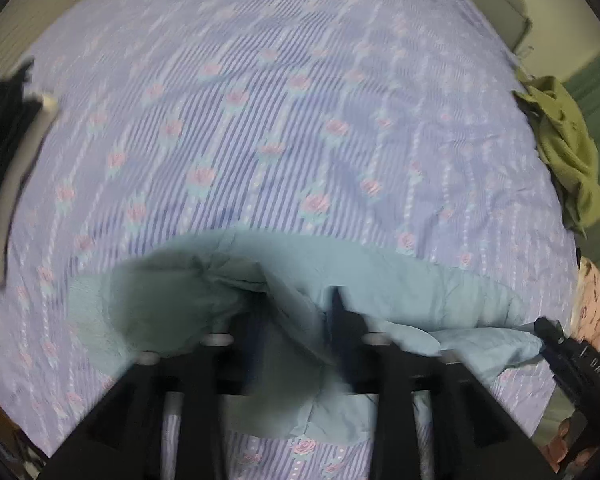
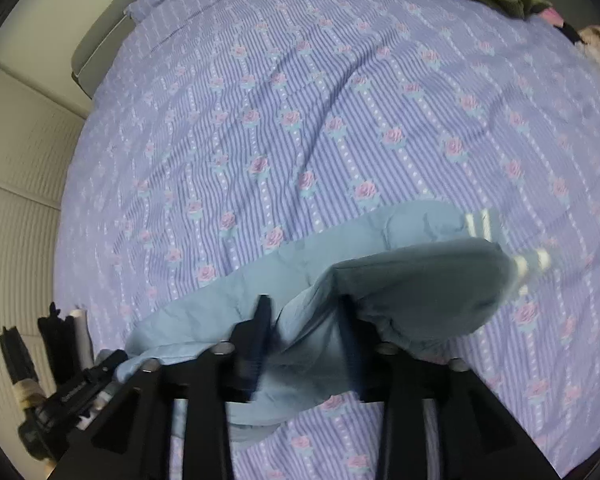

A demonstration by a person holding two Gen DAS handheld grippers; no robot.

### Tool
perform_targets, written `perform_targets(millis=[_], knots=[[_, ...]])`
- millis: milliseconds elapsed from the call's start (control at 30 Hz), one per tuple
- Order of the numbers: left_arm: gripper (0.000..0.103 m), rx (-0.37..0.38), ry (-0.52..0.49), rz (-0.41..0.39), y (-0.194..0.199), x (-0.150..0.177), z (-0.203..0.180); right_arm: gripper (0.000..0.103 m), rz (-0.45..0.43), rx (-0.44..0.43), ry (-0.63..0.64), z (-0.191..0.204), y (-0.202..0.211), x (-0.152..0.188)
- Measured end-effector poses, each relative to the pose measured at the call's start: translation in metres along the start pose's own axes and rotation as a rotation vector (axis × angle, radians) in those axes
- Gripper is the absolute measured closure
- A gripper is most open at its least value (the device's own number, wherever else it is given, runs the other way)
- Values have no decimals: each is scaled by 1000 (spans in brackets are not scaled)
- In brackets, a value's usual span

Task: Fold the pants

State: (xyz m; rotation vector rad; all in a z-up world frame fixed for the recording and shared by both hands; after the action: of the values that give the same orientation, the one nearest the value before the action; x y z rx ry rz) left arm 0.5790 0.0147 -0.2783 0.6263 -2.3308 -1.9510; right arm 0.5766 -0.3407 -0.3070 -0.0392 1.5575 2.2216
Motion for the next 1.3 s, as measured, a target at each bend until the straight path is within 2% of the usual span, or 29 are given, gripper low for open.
perform_targets(millis=[33, 67, 100, 167, 233, 267, 367, 500, 600, 733, 900, 967, 1033, 1067, 1100, 1133, 1233, 1300], knots=[[14, 9, -58, -62, 15, 1, -7, 45, -26, 1, 10, 2, 9, 1], [8, 5, -97, -103, 25, 3, -9, 34, -41, 12, 21, 4, 16, 4], [5, -9, -174, -177, 43, 6, -17, 32, -61, 33, 37, 6, 25, 6], [5, -22, -305, -246, 64, 12, -26, 32, -121, 78, 101, 14, 49, 14], [5, -5, -404, -272, 76, 13, -30, 27, -163, 120, 174, 24, 70, 25], [5, 20, -464, -266, 79, 15, -29, 23, -174, 128, 211, 28, 78, 31], [5, 62, -581, -197, 76, 7, -25, 23, -163, 144, 296, 38, 88, 51], [6, 46, -670, -105, 57, -9, -12, 22, -60, 116, 294, 48, 68, 75], [15, 8, -698, -27, 37, -17, 7, 22, 5, 70, 291, 64, 48, 91], [17, 14, -685, 65, 17, -27, 36, 22, 53, 28, 325, 98, 23, 103], [17, 63, -543, 170, -16, -48, 67, 22, 76, 41, 358, 129, 4, 109], [22, 81, -523, 223, -28, -44, 70, 22, 82, 45, 342, 133, 1, 112], [47, 85, -519, 252, -40, -35, 69, 22, 85, 49, 325, 133, 3, 116], [52, 75, -513, 248, -42, -31, 69, 22, 88, 53, 316, 131, 3, 118], [67, 66, -510, 225, -41, -29, 69, 22, 91, 59, 310, 130, 3, 119], [76, 58, -510, 202, -39, -28, 69, 22, 92, 69, 301, 126, 4, 121], [78, 44, -519, 152, -31, -24, 67, 22, 89, 88, 270, 116, 9, 122], [78, -6, -533, 119, -34, -26, 66, 22, 82, 95, 243, 111, 12, 122]])
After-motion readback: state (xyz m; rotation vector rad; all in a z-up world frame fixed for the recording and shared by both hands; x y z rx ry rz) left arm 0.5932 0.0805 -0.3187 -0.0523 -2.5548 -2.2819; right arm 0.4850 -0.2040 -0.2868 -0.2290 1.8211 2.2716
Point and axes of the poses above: each gripper's, at about its wrist camera, not at the fingertips, and y roughly against the way its jaws point, z to its left, x to its underside, the point moved 1 cm from there along -y, roughly the way its jaws point, and after that the axes turned 6 degrees about y, right-handed, at the moved point
